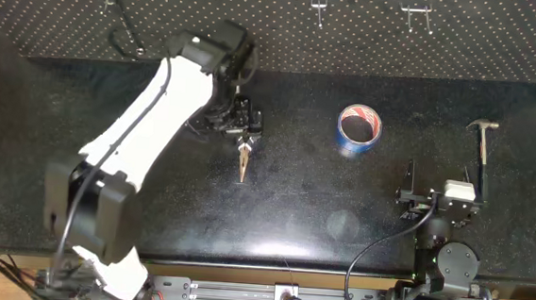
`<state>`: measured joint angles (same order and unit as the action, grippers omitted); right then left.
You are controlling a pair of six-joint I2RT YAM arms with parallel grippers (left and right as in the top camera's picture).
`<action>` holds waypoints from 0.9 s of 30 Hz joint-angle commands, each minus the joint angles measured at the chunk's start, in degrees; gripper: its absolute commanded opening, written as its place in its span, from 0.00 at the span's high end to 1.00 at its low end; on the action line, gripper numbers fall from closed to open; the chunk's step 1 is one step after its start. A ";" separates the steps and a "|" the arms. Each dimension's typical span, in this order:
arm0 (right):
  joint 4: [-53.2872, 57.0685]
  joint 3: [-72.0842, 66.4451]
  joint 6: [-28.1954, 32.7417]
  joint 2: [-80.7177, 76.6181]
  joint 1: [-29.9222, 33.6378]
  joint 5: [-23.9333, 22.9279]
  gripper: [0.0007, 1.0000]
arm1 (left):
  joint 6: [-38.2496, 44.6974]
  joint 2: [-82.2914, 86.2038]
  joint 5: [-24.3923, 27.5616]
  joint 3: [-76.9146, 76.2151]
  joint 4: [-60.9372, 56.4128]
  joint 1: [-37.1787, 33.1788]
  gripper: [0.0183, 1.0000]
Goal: Place Tools Onto Pegboard
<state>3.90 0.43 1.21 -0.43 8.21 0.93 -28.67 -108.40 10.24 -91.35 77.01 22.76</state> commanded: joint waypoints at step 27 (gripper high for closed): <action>0.28 -0.20 0.59 0.37 0.28 -0.48 0.08 | 1.95 -10.75 -8.37 -4.48 -9.62 1.99 0.00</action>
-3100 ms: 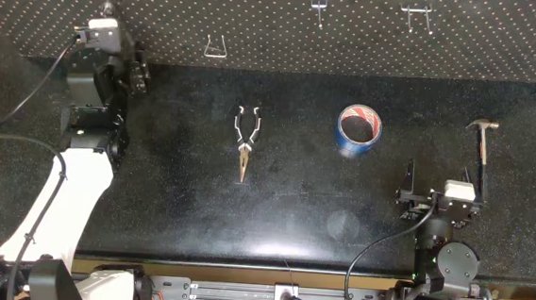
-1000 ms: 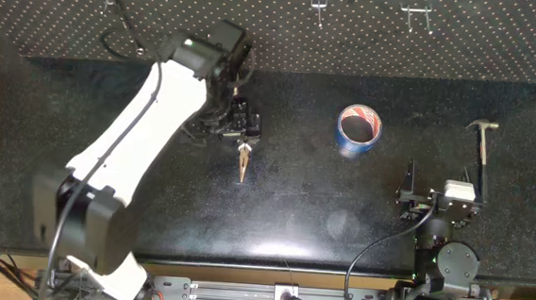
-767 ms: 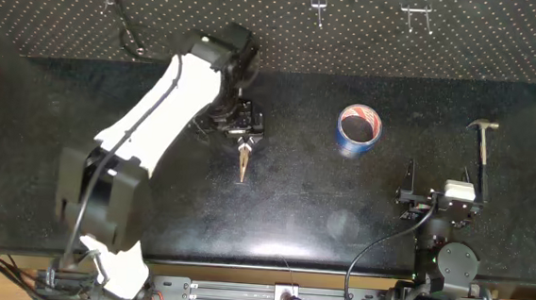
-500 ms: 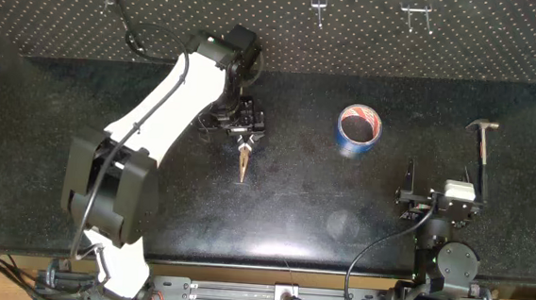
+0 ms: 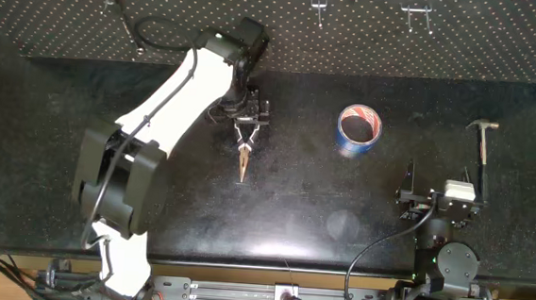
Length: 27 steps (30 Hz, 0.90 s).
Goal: Place Tools Onto Pegboard
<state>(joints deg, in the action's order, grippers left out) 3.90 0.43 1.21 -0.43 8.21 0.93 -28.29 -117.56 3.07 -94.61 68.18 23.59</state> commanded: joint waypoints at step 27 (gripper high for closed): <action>0.28 -0.20 0.59 0.37 0.28 -0.48 0.08 | -4.52 -6.12 0.46 -1.20 -4.76 2.36 0.00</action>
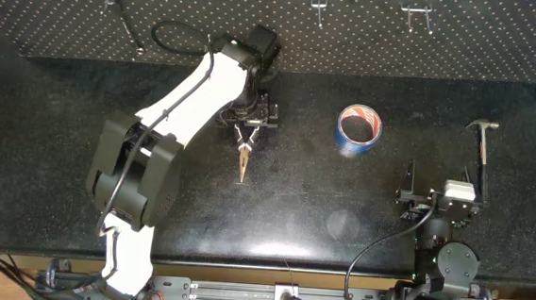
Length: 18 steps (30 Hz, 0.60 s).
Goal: Place Tools Onto Pegboard
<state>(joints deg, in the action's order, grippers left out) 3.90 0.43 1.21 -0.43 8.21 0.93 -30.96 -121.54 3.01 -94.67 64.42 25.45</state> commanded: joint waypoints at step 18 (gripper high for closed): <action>0.28 -0.20 0.59 0.37 0.28 -0.48 0.08 | -3.30 -3.96 0.61 -1.14 -2.29 0.46 0.01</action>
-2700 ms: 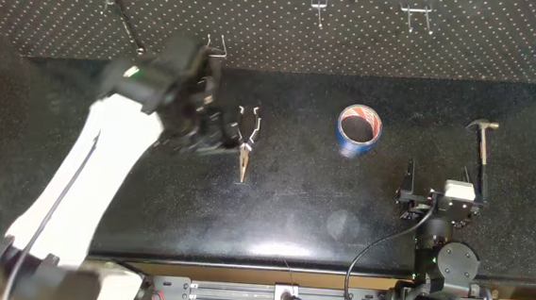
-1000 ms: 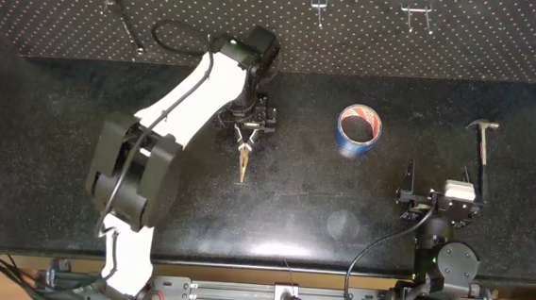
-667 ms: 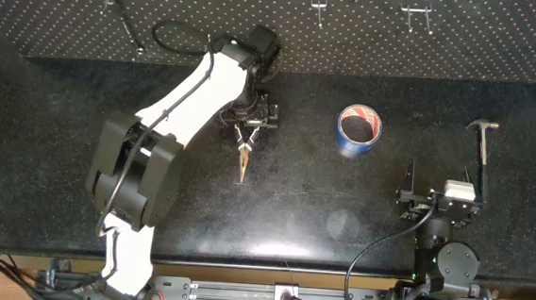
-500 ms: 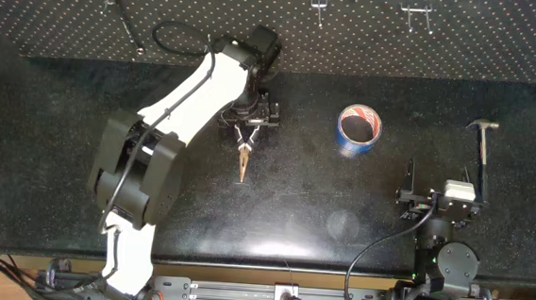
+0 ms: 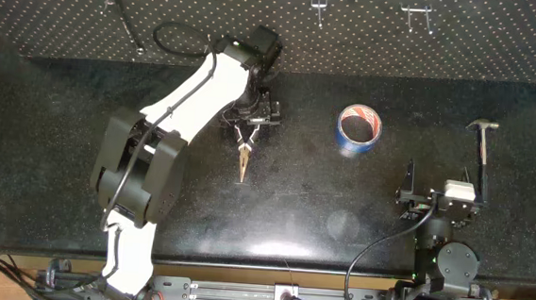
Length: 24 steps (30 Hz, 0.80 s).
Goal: Place Tools Onto Pegboard
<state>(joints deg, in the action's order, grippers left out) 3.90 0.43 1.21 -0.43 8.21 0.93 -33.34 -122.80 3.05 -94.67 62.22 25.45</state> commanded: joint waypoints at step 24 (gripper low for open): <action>0.28 -0.20 0.59 0.37 0.28 -0.48 0.08 | -0.70 -3.21 0.17 -1.14 -0.09 0.46 0.36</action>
<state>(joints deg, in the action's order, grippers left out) 3.90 0.43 1.21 -0.43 8.21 0.93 -33.95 -124.20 3.18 -95.07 62.24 25.45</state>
